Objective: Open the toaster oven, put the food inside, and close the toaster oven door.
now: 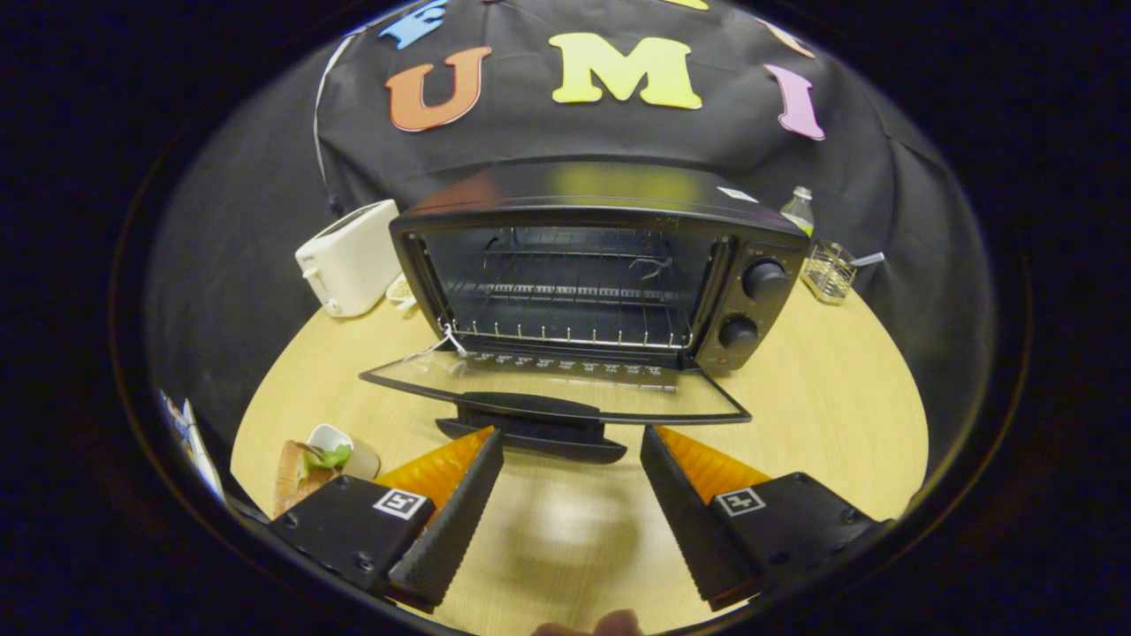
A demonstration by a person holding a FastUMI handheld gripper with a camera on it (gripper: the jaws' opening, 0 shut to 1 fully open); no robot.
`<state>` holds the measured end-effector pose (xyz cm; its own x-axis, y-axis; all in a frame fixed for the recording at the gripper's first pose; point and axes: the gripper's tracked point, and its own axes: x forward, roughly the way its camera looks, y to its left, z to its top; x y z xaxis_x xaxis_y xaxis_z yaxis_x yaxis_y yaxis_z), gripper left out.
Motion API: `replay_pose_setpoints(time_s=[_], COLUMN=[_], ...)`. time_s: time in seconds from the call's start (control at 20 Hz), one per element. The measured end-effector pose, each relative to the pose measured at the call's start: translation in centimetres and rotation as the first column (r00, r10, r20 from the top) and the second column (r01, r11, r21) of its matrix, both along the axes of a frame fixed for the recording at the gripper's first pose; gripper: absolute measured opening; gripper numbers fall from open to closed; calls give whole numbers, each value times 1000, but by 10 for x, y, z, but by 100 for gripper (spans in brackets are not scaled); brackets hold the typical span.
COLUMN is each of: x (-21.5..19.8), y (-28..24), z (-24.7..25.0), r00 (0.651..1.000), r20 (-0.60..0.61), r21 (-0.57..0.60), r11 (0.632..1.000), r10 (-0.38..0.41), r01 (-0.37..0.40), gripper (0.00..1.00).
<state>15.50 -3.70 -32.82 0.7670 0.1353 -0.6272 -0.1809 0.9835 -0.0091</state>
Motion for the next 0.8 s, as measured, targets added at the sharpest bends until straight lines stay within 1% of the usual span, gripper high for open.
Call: replay_pose_setpoints(time_s=[0.15, 0.4, 0.6, 0.7, 0.8], x=[3, -3, -7, -9, -9], y=[-2, -4, -6, -7, -6], z=[-5, -38, -57, -67, -68], r00=[1000, 997, 992, 987, 986], r20=[-1, -80, -124, -158, -166], r21=[-20, -40, -42, -42, -44], r11=[1000, 999, 999, 999, 999], r10=[12, -3, -7, -23, -30], r01=[-12, -1, 2, 16, 23], gripper=[100, 100, 100, 100, 100])
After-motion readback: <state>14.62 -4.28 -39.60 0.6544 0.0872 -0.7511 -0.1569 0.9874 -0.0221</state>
